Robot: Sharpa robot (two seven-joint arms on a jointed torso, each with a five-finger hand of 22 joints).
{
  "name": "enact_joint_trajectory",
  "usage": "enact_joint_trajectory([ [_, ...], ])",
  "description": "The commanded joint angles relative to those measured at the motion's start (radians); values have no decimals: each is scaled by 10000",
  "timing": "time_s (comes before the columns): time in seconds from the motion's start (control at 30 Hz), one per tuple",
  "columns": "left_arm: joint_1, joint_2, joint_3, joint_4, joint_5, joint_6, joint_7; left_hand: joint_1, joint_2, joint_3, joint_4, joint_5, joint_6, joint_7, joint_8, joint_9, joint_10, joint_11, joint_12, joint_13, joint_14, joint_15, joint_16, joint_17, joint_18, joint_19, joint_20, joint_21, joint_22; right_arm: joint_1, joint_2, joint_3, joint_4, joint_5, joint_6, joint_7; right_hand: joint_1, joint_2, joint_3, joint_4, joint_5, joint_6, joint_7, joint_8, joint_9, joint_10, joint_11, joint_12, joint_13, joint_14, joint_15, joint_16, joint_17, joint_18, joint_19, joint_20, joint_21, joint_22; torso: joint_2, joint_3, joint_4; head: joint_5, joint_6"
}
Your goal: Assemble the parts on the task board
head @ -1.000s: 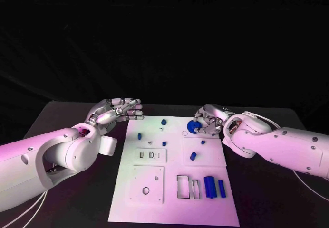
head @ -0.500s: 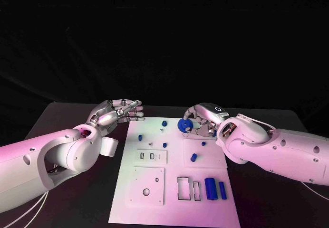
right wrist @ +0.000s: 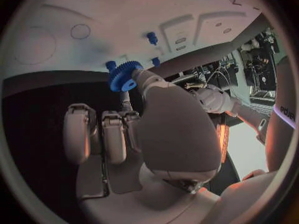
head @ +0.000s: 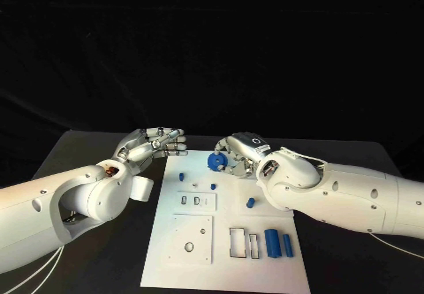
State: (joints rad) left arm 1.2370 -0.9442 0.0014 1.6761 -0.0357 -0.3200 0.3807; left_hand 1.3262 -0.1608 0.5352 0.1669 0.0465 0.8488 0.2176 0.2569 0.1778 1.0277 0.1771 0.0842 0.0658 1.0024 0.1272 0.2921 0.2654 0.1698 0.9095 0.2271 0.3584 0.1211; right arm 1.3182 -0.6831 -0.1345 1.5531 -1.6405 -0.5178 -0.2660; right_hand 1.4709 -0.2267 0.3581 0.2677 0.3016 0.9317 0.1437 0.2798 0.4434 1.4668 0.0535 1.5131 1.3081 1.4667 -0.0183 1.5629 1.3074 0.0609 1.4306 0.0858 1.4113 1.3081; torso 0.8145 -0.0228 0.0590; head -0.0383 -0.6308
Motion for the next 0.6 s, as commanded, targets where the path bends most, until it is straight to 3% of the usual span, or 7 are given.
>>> enact_joint_trajectory([
  [0.03, 9, 39, 4, 11, 16, 202, 37, -27, 74, -43, -4, 53, -76, 288, -50, 9, 6, 89, -36, 16, -7, 64, -36, 10, 128, -1, 87, -61, -10, -66, 184, -2, -175, -457, 15, -176, -77, -21, 71, -5, 29, 208, -161, 53, 12, 550, -81, 23, 1907, 1006, -36, 37, 2479, -71, 46, 2, 61, 548, 19, -7, 12, -3, -1],
  [0.27, 9, 82, 4, -2, 16, 210, 36, -27, 74, -43, -4, 53, -76, 288, -50, 9, 6, 89, -36, 16, -7, 64, -36, 10, 128, -1, 87, -61, -10, -230, 665, -5, -547, -484, 85, -154, -96, -39, 140, -20, 27, 194, -152, 34, 0, 543, -73, 14, 1898, 1006, -31, 36, 2478, -71, 45, 5, 58, 549, 37, -19, 26, 60, -49],
  [0.6, 10, 119, 5, -1, 15, 215, 34, -27, 74, -43, -4, 53, -76, 288, -50, 9, 6, 89, -36, 16, -7, 64, -36, 10, 128, -1, 87, -61, -10, -403, 1002, -13, -819, -486, 180, -147, -113, -54, 174, -26, 25, 184, -145, 22, -7, 546, -68, 16, 1902, 1007, -28, 38, 2483, -70, 44, 6, 56, 548, 26, 3, -6, 88, -113],
])
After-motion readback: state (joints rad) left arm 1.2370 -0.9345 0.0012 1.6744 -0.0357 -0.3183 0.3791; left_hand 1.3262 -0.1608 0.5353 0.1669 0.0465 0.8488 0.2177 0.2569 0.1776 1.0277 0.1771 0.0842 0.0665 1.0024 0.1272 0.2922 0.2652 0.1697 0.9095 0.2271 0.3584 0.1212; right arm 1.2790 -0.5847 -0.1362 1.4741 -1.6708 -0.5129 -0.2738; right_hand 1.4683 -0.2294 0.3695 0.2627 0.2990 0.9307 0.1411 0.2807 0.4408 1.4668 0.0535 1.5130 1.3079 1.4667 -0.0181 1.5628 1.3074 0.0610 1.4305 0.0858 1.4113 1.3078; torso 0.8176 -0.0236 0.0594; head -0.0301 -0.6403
